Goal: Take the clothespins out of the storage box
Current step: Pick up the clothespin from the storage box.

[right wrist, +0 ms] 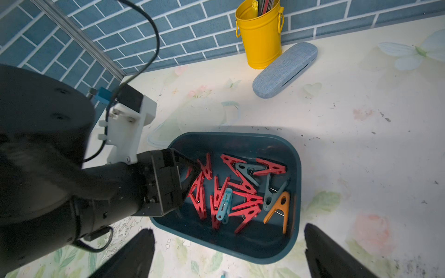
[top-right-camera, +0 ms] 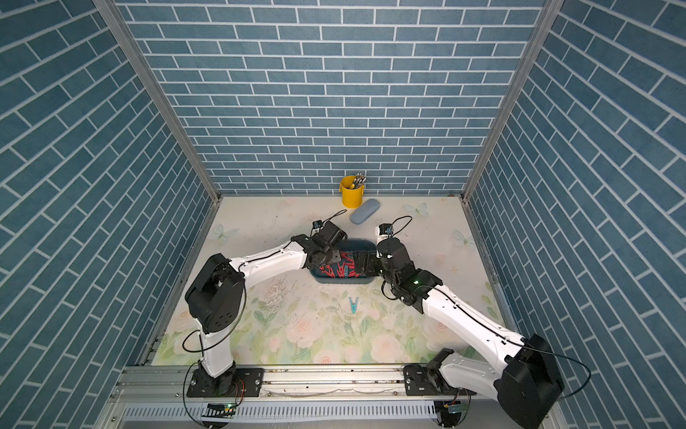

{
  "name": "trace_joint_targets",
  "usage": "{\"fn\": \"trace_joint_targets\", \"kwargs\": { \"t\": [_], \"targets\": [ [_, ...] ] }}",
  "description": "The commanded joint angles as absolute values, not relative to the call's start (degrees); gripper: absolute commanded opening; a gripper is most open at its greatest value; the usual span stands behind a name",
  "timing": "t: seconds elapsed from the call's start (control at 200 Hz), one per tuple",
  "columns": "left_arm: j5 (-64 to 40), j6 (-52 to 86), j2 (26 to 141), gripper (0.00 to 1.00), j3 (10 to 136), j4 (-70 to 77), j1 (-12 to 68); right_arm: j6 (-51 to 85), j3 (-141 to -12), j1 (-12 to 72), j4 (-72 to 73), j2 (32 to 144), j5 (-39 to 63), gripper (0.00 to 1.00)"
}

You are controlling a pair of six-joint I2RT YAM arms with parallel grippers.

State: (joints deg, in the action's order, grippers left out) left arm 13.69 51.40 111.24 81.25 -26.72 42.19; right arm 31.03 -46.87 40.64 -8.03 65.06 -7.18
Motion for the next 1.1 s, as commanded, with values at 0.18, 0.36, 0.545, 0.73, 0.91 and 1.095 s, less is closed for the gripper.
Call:
{"fn": "trace_joint_targets", "kwargs": {
  "t": [0.18,0.36,0.545,0.73,0.91,1.095],
  "targets": [
    [13.9,51.8,115.9,0.33,84.1,-28.9,39.2,28.9,-45.3,40.0,-6.9,63.9,-6.1,0.99],
    [13.6,51.1,118.0,0.26,85.8,-28.7,38.4,28.9,-45.3,39.8,-6.9,64.0,-5.9,0.99],
    [13.5,51.0,119.9,0.25,87.3,-29.3,38.2,28.9,-45.3,39.6,-7.0,64.1,-6.0,0.99],
    [13.2,50.8,120.5,0.41,87.6,-29.4,38.2,29.0,-44.9,39.5,-6.9,64.2,-5.8,0.99],
    [12.5,50.8,119.6,0.68,87.2,-28.9,38.4,29.1,-44.8,39.3,-6.5,64.7,-5.3,0.99],
    [12.4,51.1,118.7,0.61,86.6,-28.5,38.5,29.1,-44.9,39.1,-5.9,65.3,-4.9,0.99]
  ]
}}
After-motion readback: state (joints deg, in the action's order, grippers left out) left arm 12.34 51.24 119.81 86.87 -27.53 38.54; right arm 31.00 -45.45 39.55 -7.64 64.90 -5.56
